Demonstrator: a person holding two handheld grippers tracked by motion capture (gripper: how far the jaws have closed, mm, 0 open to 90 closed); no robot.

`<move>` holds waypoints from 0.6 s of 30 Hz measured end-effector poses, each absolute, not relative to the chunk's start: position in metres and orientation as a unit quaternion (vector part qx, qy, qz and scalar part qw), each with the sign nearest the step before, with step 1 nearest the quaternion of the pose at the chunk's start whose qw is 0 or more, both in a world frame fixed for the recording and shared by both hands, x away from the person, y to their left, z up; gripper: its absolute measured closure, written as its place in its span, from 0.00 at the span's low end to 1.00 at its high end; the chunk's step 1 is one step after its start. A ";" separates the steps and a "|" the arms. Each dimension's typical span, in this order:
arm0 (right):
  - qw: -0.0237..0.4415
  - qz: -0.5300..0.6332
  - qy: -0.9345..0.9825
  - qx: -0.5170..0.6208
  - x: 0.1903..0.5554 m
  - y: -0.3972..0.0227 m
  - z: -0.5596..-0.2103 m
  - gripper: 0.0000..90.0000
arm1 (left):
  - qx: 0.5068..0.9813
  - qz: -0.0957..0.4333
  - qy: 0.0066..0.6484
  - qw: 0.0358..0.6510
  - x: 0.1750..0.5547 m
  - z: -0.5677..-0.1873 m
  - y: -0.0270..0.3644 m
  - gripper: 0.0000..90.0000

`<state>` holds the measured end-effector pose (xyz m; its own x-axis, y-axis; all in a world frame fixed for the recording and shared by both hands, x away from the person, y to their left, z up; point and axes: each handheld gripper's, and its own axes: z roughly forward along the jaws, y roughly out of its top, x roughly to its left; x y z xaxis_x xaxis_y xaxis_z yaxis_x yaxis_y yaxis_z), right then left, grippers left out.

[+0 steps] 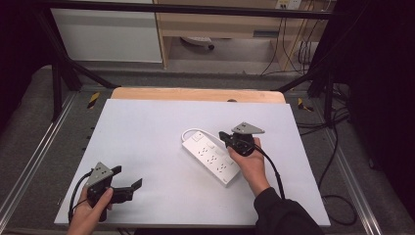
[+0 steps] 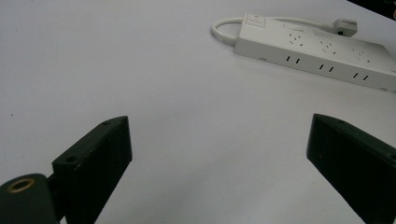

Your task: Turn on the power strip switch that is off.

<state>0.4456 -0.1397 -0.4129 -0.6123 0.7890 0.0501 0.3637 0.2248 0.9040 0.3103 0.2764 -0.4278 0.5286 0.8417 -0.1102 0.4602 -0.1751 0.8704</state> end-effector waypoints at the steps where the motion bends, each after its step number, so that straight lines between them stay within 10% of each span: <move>1: 0.216 0.489 0.753 0.383 0.446 -0.140 -0.413 1.00 | 0.739 0.204 0.441 0.467 0.310 -0.428 0.276 0.07; 18: 0.207 0.479 0.762 0.383 0.444 -0.134 -0.425 1.00 | 0.739 0.203 0.440 0.468 0.310 -0.428 0.276 0.07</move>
